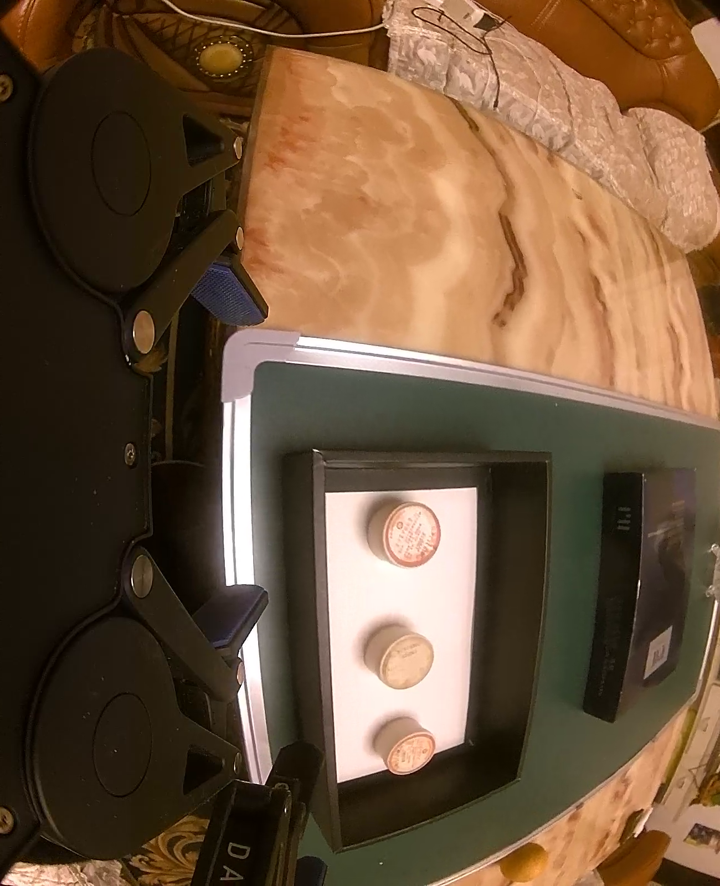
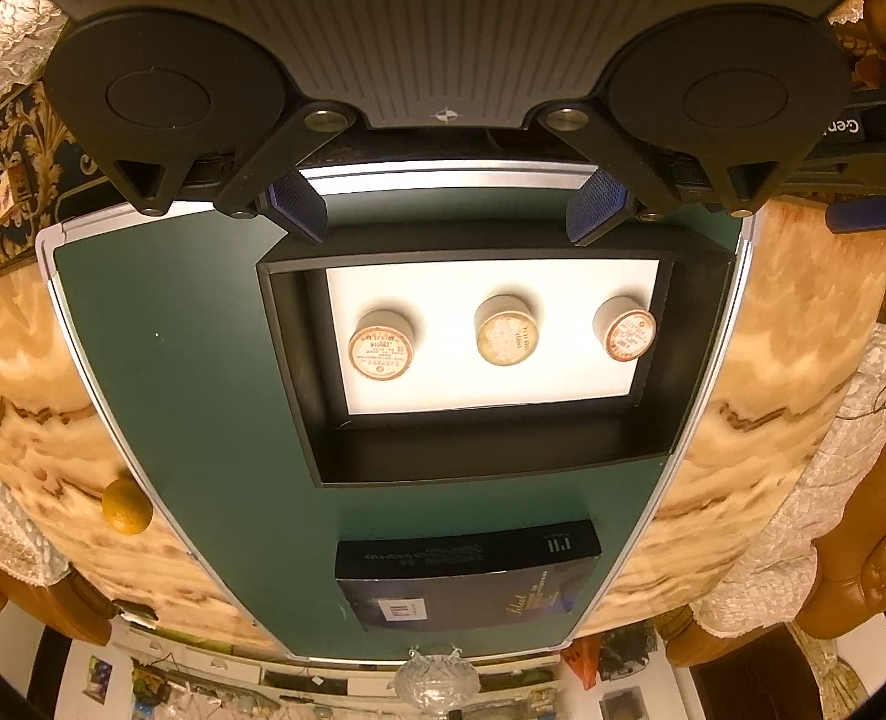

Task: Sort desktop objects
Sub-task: 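Raise both open grippers back from the tray of three tins, then move both open grippers toward the dark blue box lid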

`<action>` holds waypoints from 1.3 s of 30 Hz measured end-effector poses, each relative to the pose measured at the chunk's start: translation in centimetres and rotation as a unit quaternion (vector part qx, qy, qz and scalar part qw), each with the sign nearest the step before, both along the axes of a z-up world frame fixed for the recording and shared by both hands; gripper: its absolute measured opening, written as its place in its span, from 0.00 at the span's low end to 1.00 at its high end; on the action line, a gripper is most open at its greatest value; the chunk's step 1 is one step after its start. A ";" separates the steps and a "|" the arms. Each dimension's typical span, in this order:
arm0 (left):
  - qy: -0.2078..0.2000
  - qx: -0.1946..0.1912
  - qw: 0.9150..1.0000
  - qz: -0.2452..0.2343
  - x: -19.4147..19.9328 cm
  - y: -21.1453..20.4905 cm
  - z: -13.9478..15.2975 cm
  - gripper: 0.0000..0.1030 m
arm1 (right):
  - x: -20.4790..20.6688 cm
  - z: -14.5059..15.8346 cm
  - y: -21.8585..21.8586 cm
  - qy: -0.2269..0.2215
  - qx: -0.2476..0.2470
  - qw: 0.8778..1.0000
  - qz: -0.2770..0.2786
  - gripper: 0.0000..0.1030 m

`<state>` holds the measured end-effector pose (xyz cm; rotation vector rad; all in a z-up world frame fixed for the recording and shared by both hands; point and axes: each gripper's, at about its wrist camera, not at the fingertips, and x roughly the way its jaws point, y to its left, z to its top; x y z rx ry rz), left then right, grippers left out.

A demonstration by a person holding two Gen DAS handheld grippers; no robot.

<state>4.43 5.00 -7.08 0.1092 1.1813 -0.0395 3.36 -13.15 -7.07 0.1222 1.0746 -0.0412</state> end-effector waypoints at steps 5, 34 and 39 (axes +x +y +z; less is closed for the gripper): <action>0.012 -0.001 1.000 -0.005 1.0 -0.6 -0.5 0.99 | 1.0 -0.2 -0.4 0.000 -0.003 1.000 0.003 0.93; -0.037 0.018 0.999 -0.011 13.6 -3.0 0.2 0.99 | 11.8 0.8 -2.6 -0.048 -0.020 0.998 0.034 0.93; -0.050 0.019 0.998 -0.016 16.6 -3.9 0.5 0.99 | 14.9 1.0 -3.8 -0.056 -0.025 0.997 0.042 0.94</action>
